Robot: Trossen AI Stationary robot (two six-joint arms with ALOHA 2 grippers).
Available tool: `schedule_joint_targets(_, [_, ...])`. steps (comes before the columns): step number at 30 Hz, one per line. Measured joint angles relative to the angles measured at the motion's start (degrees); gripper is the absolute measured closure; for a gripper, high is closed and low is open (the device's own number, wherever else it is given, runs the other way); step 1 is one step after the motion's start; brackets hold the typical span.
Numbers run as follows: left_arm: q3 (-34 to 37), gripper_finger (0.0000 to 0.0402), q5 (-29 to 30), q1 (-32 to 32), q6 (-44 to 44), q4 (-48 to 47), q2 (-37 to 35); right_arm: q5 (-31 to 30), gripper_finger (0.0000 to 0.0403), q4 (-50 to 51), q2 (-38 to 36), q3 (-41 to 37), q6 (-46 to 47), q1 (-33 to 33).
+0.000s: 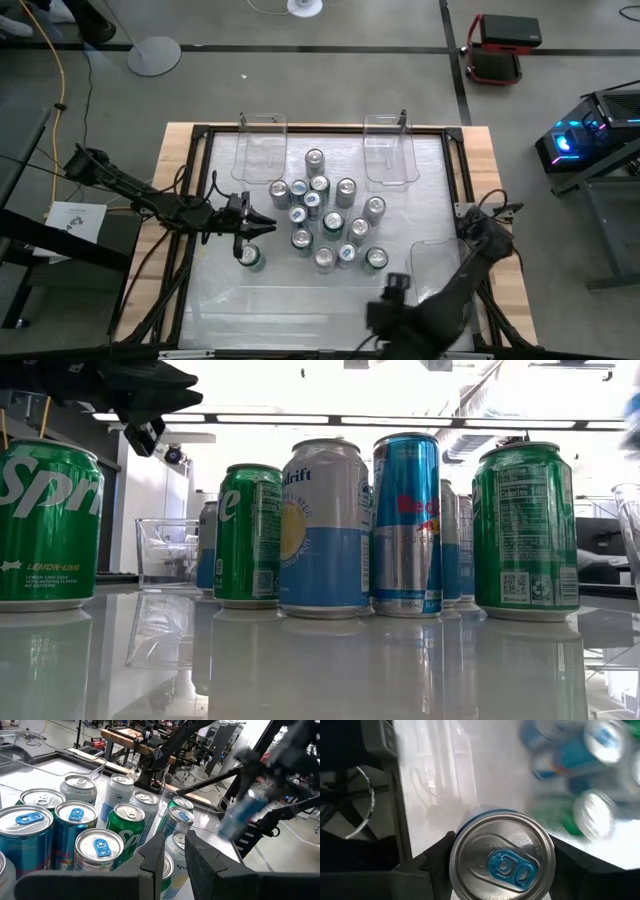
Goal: Sort soda cans
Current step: Put the blue soda can into the bottom right transparent bin
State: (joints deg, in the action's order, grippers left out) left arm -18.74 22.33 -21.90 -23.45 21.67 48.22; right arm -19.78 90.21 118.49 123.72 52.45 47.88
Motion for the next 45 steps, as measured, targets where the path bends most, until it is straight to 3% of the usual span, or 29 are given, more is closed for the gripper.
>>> schedule_joint_targets(12, [0.0, 0.0337, 1.0, 0.0, 0.0, 0.2, 0.0, -4.3, 0.0181, -0.3, -11.2, -2.1, 13.0, 10.9])
schedule_joint_targets(19, [0.0, 0.0337, 1.6, 0.0, 0.2, 0.2, 0.0, 3.2, 0.0181, -0.1, -18.5, -17.2, 23.2, 13.4])
schedule_joint_targets(25, [0.0, 0.0337, 2.5, 0.0, 0.6, 0.4, 0.0, 1.8, 0.0181, -0.1, -27.4, -28.1, 30.1, 15.0])
schedule_joint_targets(29, [0.0, 0.0337, 2.5, 0.0, 0.6, 0.4, 0.0, 6.5, 0.0181, -0.4, -31.1, -34.4, 32.8, 15.6])
schedule_joint_targets(34, [0.0, 0.0337, 2.5, 0.0, 0.6, 0.4, 0.0, 14.2, 0.0181, -4.6, -31.5, -40.8, 31.5, 17.0])
schedule_joint_targets(45, [0.0, 0.0337, 3.8, 0.0, 0.4, 0.4, 0.0, 16.9, 0.0181, -18.6, -31.5, -51.2, 34.9, 21.8])
